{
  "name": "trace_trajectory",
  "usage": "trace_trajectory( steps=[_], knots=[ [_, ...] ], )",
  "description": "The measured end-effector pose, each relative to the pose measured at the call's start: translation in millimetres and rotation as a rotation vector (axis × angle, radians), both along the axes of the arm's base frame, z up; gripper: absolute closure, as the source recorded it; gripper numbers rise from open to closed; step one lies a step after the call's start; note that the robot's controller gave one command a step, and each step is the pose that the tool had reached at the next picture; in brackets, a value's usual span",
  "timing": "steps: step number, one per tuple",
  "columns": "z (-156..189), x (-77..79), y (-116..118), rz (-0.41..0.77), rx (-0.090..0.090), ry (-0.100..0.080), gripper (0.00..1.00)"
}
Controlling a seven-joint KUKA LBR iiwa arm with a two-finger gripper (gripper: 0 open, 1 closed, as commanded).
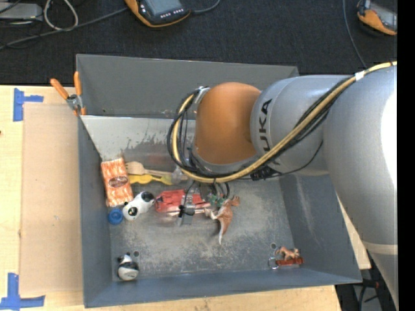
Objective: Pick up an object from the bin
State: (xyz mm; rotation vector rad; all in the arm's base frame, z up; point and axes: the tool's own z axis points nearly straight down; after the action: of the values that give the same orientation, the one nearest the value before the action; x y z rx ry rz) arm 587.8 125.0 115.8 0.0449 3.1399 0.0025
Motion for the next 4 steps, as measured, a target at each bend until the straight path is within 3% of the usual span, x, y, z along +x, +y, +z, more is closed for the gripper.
trace_trajectory(
  steps=[1, 2, 3, 4],
  knots=[
    [-47, 10.7, -12, 0.009, 0.003, -0.005, 0.0],
    [-46, 2.8, -22, -0.021, 0.003, -0.004, 0.0],
    [-46, 9.9, -14, 0.001, 0.004, -0.008, 0.0],
    [-45, 3.6, -24, -0.027, 0.006, -0.008, 1.0]
  ],
)
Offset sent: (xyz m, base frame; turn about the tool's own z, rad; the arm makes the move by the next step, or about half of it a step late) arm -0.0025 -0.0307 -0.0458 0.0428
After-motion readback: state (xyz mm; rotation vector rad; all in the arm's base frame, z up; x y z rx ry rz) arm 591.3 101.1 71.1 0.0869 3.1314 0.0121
